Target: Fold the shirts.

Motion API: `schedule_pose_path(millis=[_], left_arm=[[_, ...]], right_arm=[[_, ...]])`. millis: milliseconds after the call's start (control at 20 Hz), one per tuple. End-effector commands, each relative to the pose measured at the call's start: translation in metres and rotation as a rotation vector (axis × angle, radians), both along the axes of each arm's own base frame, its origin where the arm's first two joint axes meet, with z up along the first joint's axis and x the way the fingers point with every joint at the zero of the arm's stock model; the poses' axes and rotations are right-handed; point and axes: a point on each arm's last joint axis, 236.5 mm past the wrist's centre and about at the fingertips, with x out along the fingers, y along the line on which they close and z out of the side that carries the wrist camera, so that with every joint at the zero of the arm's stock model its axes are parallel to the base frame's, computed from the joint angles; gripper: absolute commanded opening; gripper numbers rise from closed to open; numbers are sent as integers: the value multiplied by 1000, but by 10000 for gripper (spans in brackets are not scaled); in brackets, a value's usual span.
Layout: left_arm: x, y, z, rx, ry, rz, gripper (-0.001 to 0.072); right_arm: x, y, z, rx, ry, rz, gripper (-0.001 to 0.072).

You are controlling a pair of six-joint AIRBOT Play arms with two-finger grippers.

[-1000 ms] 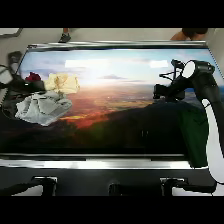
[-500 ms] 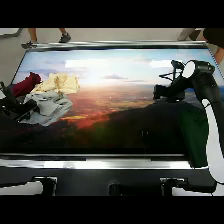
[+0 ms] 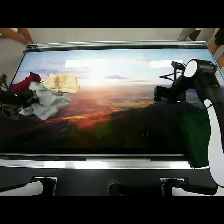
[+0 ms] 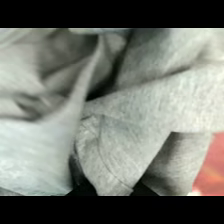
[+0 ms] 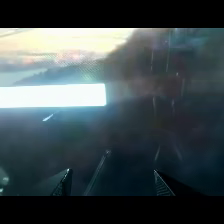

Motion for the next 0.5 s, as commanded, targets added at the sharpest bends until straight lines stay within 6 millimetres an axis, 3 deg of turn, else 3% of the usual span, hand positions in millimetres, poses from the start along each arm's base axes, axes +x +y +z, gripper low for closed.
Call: schedule_pose_path(millis=[0,100,200,300,450], left_arm=[[-11,-66,167,33,-432,-151,35],[-49,-121,229,45,-595,-260,34],[-89,-180,258,-19,-668,-378,34],[-122,-236,266,-88,-685,-529,34],[-145,-305,243,-127,-621,-741,33]], right_arm=[[-7,-8,29,-37,-67,12,625],[-15,-9,54,-37,-121,12,625],[-29,-9,77,-36,-158,13,625],[-47,-11,97,-39,-183,16,625],[-79,-12,124,-41,-208,21,625]])
